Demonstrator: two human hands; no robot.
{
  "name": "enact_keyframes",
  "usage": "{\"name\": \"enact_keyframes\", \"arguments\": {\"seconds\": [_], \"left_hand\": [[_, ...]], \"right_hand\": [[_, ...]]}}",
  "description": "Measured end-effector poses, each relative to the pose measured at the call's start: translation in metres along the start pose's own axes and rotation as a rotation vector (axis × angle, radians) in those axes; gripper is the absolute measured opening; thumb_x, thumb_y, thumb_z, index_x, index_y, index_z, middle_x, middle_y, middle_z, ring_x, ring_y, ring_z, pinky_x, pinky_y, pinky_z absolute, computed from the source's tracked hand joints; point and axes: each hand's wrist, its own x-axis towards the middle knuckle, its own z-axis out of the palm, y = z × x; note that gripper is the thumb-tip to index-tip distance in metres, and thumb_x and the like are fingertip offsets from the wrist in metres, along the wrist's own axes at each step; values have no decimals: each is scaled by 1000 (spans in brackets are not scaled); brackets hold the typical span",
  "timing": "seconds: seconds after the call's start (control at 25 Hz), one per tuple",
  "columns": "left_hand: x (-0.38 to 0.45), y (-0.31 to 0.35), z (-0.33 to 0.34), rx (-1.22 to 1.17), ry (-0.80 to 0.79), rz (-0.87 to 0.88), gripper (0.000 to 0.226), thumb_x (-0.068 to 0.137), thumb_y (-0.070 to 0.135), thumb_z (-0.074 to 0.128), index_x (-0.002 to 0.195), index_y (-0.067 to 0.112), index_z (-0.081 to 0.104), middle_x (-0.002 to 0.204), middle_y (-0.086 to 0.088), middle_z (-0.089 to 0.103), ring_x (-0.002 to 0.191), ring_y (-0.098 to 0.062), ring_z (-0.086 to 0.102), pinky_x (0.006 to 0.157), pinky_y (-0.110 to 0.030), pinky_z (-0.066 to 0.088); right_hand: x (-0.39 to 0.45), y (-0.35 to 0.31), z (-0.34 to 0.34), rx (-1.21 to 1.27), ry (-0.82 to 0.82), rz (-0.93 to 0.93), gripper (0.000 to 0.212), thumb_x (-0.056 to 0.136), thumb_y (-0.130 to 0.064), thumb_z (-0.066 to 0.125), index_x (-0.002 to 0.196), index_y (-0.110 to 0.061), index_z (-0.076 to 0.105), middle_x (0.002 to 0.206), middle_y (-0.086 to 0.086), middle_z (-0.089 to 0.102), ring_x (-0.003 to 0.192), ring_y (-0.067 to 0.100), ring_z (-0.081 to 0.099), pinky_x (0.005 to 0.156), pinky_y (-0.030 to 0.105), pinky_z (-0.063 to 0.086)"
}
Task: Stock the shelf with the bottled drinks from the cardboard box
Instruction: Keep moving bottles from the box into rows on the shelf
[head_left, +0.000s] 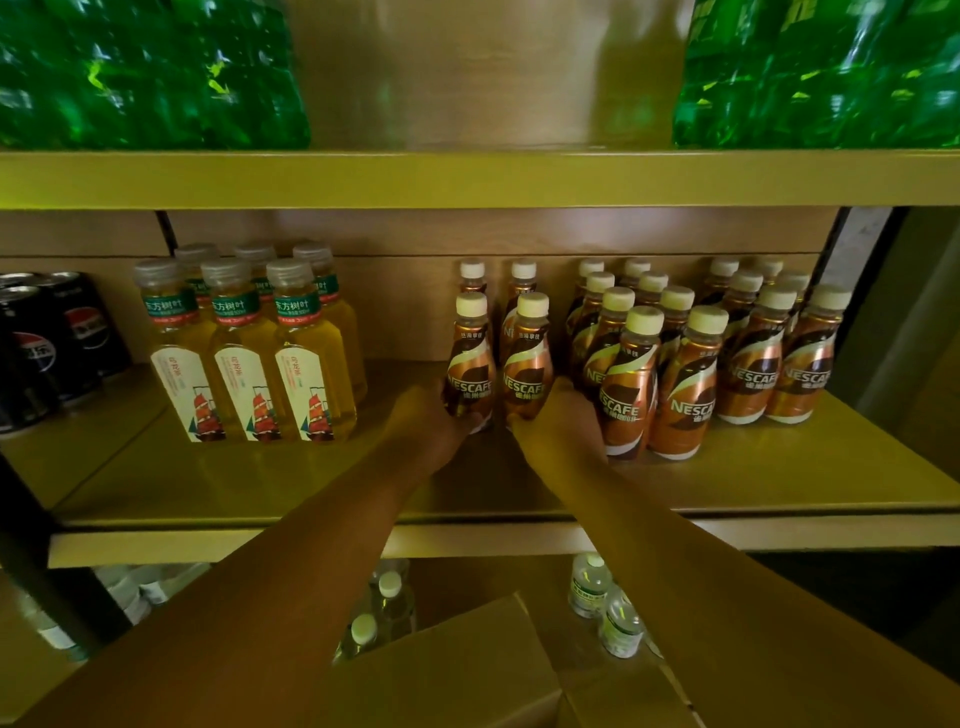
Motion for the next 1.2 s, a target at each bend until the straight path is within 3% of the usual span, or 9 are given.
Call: {"name": "enact_keyframes", "arguments": {"seconds": [0.36, 0.72, 0.88, 1.04, 1.12, 1.2], "left_hand": [[47, 0, 22, 12, 35, -14, 54, 86, 32, 71, 135, 17, 53, 127, -4, 63, 114, -23, 60, 89, -32, 50], [68, -5, 23, 78, 50, -17, 53, 88, 32, 69, 135, 15, 50, 129, -4, 61, 116, -22, 58, 80, -25, 43], [59, -11, 28, 30, 12, -55, 48, 90, 34, 65, 134, 18, 53, 125, -4, 62, 112, -21, 59, 80, -26, 44], [39, -10, 21, 171, -15, -99, 50, 93, 36, 62, 137, 16, 49, 127, -9, 59, 114, -26, 58, 87, -32, 49], [19, -10, 8, 231, -22, -77, 53, 95, 38, 57, 143, 20, 43, 131, -9, 56, 113, -26, 57, 81, -29, 46], [-3, -12, -6, 296, -25, 11, 47, 97, 39, 52, 142, 27, 45, 131, -6, 57, 107, -22, 60, 77, -26, 46]], "right_hand": [[49, 4, 17, 19, -17, 42, 48, 88, -30, 70, 127, -8, 52, 119, 10, 63, 110, 29, 63, 88, 40, 56], [71, 6, 34, 13, -32, 50, 47, 86, -31, 72, 124, -10, 56, 115, 8, 64, 105, 28, 64, 86, 40, 56], [70, 9, 36, 10, -34, 62, 44, 86, -30, 71, 122, -10, 57, 114, 7, 64, 106, 28, 64, 86, 39, 55], [51, 9, 33, 23, -69, 24, 49, 85, -26, 72, 127, -11, 54, 121, 8, 63, 114, 27, 61, 94, 41, 52], [36, 5, 27, 15, -71, 18, 55, 85, -28, 72, 131, -8, 50, 123, 9, 62, 114, 29, 61, 95, 41, 52], [21, 4, 20, -42, -94, -15, 47, 87, -30, 70, 124, -7, 54, 116, 8, 64, 108, 28, 63, 89, 38, 54]]}}
